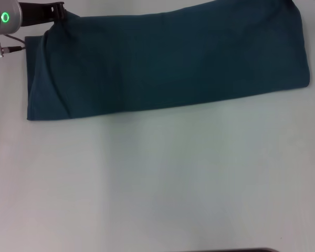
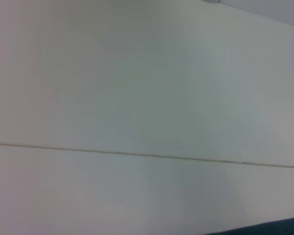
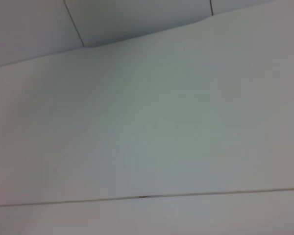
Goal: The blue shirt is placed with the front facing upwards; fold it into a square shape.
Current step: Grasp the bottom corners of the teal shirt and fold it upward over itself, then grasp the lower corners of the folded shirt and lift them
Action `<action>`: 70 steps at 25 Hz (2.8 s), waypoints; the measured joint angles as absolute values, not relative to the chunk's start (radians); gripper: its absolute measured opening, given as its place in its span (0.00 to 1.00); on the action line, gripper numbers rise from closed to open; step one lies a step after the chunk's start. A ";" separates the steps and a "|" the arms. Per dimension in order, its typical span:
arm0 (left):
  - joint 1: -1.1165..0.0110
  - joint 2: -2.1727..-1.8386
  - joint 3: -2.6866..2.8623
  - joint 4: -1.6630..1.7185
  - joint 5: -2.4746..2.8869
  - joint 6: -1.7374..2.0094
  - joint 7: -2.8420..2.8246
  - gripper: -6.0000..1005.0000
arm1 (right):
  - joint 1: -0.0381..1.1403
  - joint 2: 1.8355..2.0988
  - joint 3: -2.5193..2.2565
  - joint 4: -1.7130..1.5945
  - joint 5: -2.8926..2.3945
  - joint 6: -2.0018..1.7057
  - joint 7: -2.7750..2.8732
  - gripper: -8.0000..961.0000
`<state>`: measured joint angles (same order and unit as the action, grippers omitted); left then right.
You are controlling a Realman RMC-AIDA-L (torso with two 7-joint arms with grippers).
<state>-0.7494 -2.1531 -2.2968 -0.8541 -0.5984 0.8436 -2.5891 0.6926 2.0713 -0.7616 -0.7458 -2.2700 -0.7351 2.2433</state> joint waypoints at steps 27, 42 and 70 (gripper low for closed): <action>-0.796 -2.148 -2.298 -0.767 -0.566 0.758 -2.592 0.03 | 0.734 2.084 -0.909 -0.676 -2.275 -0.508 2.241 0.05; -0.760 -2.143 -2.310 -0.801 -0.518 0.754 -2.690 0.26 | 0.741 2.018 -0.921 -0.636 -2.285 -0.541 2.305 0.28; -0.417 -2.070 -2.527 -0.806 -1.212 1.416 -2.262 0.73 | 0.287 2.056 -0.528 -0.770 -1.798 -1.495 1.574 0.97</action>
